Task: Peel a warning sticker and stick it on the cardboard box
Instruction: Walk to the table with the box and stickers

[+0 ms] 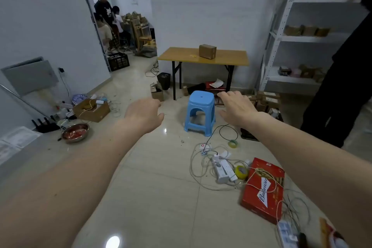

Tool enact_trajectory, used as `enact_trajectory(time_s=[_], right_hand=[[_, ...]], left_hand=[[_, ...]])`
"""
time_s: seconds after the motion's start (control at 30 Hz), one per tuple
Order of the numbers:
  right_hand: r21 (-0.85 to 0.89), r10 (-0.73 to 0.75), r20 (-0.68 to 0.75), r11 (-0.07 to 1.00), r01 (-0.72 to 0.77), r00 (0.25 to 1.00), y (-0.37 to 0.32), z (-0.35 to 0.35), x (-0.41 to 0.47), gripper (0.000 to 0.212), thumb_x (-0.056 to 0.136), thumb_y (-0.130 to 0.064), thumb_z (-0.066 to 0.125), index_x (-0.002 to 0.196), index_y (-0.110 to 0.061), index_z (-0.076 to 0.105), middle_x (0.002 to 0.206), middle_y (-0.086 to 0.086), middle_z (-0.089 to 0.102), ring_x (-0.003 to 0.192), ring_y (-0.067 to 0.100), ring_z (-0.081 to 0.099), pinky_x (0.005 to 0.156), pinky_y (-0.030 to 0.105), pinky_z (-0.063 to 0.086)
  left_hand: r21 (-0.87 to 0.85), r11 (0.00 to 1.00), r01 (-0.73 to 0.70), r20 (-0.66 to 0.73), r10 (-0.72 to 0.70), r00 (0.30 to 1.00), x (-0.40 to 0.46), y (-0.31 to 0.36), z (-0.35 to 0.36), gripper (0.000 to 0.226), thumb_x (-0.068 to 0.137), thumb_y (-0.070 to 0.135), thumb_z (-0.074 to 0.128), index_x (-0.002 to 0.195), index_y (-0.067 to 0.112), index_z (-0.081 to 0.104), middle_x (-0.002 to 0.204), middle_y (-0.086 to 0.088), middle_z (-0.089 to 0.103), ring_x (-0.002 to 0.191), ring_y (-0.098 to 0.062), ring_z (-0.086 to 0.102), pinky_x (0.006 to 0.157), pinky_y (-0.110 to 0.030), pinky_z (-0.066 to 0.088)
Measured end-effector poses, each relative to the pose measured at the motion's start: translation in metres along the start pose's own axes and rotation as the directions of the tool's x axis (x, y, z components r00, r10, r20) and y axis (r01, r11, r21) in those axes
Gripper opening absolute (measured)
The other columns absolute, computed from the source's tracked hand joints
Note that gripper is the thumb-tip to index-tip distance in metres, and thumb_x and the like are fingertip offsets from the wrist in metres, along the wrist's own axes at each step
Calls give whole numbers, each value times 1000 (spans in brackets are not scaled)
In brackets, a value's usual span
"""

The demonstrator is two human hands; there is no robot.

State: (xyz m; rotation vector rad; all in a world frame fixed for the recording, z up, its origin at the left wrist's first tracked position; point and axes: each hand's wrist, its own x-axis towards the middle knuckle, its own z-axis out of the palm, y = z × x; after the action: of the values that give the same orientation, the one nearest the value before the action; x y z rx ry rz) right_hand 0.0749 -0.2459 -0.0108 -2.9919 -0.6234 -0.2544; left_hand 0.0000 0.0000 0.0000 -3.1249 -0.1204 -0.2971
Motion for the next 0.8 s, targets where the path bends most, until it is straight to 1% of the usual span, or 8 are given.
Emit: enact_trajectory(time_s=[0.1,0.17,0.3,0.43,0.53,0.63,0.73,0.8], right_hand=[[26,-4,1,1000,4,1000,14,10,31,56,89,-28,54,139,-16,32,134,10,49,123,30,43,101,45,36],[38,-2,31,999,0,1000,26,14,56,58,88,-30,55,140,-17,31,137,10,47,125,30,42,103,46,35],[42,11,39,999,-12,999,55,11,115,59,88,-31,55,139,-17,30,137,10,45,126,31,41,102,47,34],[38,8,21,999,-9,1000,72,14,174,58,89,-33,54,139,-17,30,135,10,47,123,31,43,100,48,36],[42,-9,56,999,7,998,71,21,207,61,89,-32,55,141,-17,27,140,11,43,127,32,40,101,49,36],[65,-17,78,998,12,997,71,30,242,60,90,-29,53,142,-16,26,141,11,41,127,32,39,100,46,38],[55,-13,110,998,7,994,70,42,282,59,90,-30,54,141,-16,27,141,10,41,126,31,41,97,45,40],[46,2,144,999,-9,990,69,49,313,62,89,-31,54,142,-17,26,143,10,38,127,30,40,98,46,41]], left_hand=[[2,1000,20,26,-20,999,33,1,9,42,92,35,49,130,16,50,129,-6,57,117,-27,54,89,-38,47],[12,1000,28,39,-28,999,61,6,10,39,92,35,49,126,16,53,126,-7,59,114,-27,55,87,-38,48],[11,999,43,22,-43,999,124,14,4,34,91,33,49,119,14,54,122,-8,60,111,-28,56,87,-39,47],[-7,999,51,3,-51,999,170,13,4,37,90,31,51,124,16,52,126,-8,58,115,-28,54,88,-39,45],[-9,998,66,38,-66,997,201,1,11,38,92,29,50,128,17,49,130,-8,55,118,-29,52,89,-39,44],[-30,996,80,83,-77,994,239,-16,28,38,93,26,49,129,15,48,131,-9,54,119,-29,51,92,-38,43],[-38,998,56,125,-51,991,281,-29,43,41,92,26,51,131,15,46,133,-9,53,121,-28,50,93,-37,43],[-52,998,29,123,-23,992,309,-41,48,41,92,25,51,132,17,45,133,-8,52,121,-27,50,92,-36,42]])
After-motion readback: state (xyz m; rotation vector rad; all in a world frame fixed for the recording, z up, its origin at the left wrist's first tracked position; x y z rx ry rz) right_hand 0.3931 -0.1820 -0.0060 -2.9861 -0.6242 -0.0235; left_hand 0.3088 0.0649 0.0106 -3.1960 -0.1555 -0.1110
